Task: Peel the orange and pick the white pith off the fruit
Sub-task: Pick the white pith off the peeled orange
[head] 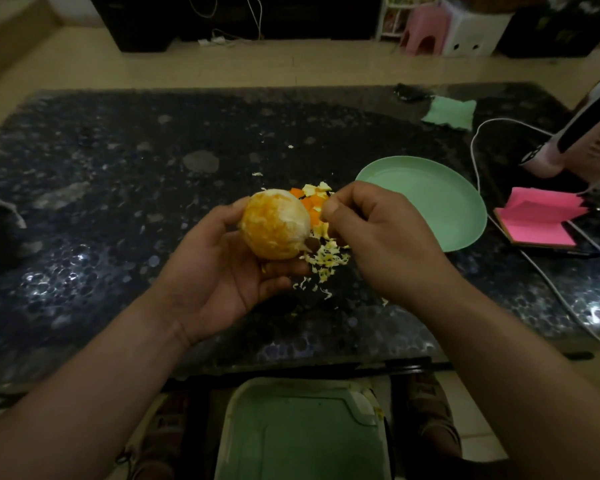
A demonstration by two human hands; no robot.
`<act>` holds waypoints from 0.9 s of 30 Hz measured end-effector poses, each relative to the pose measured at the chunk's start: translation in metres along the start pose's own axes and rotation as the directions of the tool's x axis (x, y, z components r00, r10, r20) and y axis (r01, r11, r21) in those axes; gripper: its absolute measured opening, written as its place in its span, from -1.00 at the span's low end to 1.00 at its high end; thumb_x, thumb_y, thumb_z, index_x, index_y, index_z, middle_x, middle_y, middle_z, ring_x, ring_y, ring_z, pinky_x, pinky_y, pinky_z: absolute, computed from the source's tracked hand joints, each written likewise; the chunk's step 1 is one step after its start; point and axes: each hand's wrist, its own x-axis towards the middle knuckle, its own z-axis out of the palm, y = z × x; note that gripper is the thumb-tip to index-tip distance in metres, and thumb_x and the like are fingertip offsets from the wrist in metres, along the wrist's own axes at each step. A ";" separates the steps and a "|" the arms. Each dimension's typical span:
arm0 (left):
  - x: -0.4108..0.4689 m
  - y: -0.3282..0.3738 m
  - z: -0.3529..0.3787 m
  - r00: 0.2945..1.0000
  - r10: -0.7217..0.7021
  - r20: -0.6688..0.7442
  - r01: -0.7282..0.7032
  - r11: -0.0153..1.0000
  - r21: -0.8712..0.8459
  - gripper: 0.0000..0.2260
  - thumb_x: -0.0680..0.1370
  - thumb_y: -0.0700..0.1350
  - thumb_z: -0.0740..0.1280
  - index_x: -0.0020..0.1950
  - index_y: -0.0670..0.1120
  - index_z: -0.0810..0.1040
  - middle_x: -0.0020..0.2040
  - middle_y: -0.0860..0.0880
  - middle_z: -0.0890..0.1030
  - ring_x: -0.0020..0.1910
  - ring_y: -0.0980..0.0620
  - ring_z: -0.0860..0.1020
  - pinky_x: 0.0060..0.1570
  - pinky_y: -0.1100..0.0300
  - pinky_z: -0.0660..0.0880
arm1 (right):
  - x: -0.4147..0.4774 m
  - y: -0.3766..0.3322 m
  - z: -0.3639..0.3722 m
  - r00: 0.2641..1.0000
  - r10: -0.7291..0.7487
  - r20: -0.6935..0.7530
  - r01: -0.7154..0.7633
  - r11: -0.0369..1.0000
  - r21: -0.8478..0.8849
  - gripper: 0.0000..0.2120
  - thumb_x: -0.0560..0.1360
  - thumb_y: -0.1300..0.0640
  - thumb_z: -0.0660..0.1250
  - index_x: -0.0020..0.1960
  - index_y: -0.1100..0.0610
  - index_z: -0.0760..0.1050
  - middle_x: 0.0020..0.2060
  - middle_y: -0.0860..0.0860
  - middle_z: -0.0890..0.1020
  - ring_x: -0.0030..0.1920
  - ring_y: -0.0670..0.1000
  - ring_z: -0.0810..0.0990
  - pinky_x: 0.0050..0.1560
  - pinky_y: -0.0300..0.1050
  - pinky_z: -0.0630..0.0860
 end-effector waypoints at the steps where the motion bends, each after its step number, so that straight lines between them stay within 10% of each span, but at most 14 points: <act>1: 0.000 0.000 0.000 1.000 -0.003 0.010 0.004 1.000 -0.024 -0.41 0.67 0.18 0.17 0.52 -0.22 0.47 0.30 -0.31 0.60 -0.08 -0.14 0.67 -0.19 0.15 0.63 | 0.000 0.000 0.000 1.000 0.002 -0.011 -0.002 1.000 -0.005 -0.78 0.69 -0.02 0.31 -0.05 0.05 0.62 -0.20 0.01 0.67 -0.17 -0.02 0.63 -0.15 -0.05 0.58; 9: 0.000 -0.003 0.000 0.997 0.076 0.004 -0.075 0.995 -0.065 -0.51 0.64 0.08 0.25 0.50 -0.15 0.51 0.24 -0.22 0.62 -0.01 -0.12 0.63 -0.07 0.11 0.67 | -0.009 -0.013 0.003 0.995 -0.087 -0.049 0.090 0.994 0.057 -0.95 0.61 0.02 0.44 -0.02 -0.03 0.63 -0.28 -0.16 0.65 -0.26 -0.19 0.61 -0.27 -0.38 0.45; 27: 0.004 -0.003 -0.007 0.938 0.268 -0.217 -0.215 0.947 0.240 -0.43 0.49 0.03 0.46 0.37 -0.28 0.49 0.31 -0.26 0.65 0.15 -0.16 0.68 0.14 -0.09 0.65 | -0.013 -0.007 0.007 0.932 -0.363 0.018 0.328 0.818 -0.473 -0.86 0.64 0.01 0.37 -0.01 0.05 0.63 -0.21 -0.05 0.65 -0.22 0.02 0.58 -0.19 0.09 0.56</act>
